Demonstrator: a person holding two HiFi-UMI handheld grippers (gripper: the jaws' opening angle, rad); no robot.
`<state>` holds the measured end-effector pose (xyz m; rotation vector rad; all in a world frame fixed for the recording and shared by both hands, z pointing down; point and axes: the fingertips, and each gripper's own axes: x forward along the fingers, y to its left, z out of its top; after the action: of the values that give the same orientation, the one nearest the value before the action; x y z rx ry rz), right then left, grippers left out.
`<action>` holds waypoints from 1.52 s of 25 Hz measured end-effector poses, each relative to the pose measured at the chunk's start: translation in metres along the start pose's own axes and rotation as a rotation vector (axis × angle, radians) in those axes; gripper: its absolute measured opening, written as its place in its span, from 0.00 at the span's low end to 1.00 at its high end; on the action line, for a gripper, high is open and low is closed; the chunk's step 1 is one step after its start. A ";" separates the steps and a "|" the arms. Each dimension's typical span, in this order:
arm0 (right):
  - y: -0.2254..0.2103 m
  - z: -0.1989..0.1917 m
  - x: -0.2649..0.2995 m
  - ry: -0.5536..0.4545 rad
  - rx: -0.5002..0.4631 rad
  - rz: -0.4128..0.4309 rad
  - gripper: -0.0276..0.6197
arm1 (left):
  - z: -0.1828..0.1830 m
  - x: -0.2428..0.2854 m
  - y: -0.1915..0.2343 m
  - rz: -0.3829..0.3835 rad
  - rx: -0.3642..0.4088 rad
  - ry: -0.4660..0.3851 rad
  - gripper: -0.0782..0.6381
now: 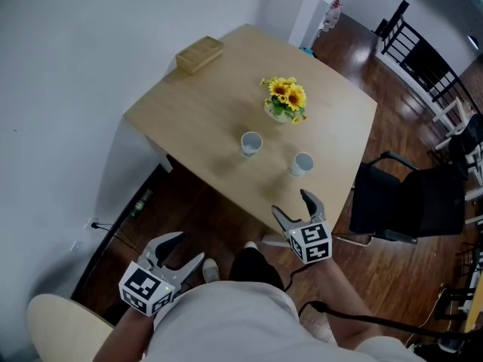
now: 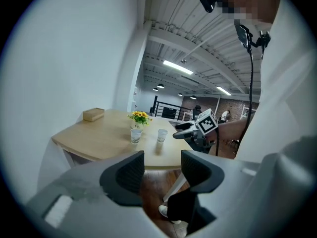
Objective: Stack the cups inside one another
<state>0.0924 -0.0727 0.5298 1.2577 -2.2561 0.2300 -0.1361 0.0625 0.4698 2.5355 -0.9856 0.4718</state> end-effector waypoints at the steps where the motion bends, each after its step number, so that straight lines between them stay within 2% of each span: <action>1: 0.006 0.002 0.007 0.000 0.005 0.000 0.64 | -0.004 -0.005 0.003 0.001 -0.009 0.001 0.45; 5: 0.016 0.013 0.048 0.016 0.024 0.014 0.64 | -0.015 -0.022 0.016 0.034 -0.054 0.001 0.45; 10: 0.006 0.040 0.119 0.018 -0.002 0.029 0.65 | -0.013 -0.022 0.049 0.102 -0.095 -0.001 0.45; 15: -0.013 0.046 0.193 0.078 -0.025 0.053 0.69 | 0.010 -0.012 0.081 0.167 -0.109 0.001 0.45; 20: -0.029 0.044 0.243 0.130 -0.026 0.067 0.70 | 0.034 0.005 0.109 0.211 -0.128 0.007 0.45; 28: -0.033 0.033 0.265 0.168 -0.026 0.132 0.69 | 0.051 0.037 0.126 0.207 -0.136 0.035 0.45; 30: -0.030 0.031 0.265 0.169 -0.025 0.152 0.66 | 0.054 0.044 0.127 0.200 -0.132 0.039 0.45; 31: -0.028 0.031 0.264 0.167 -0.026 0.161 0.64 | 0.056 0.047 0.127 0.197 -0.129 0.041 0.45; 38: -0.023 0.050 0.241 0.125 -0.042 0.191 0.63 | 0.064 0.058 0.125 0.168 -0.110 0.053 0.45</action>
<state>-0.0078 -0.2829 0.6140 0.9788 -2.2609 0.3204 -0.1713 -0.0851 0.4670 2.3424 -1.1767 0.5145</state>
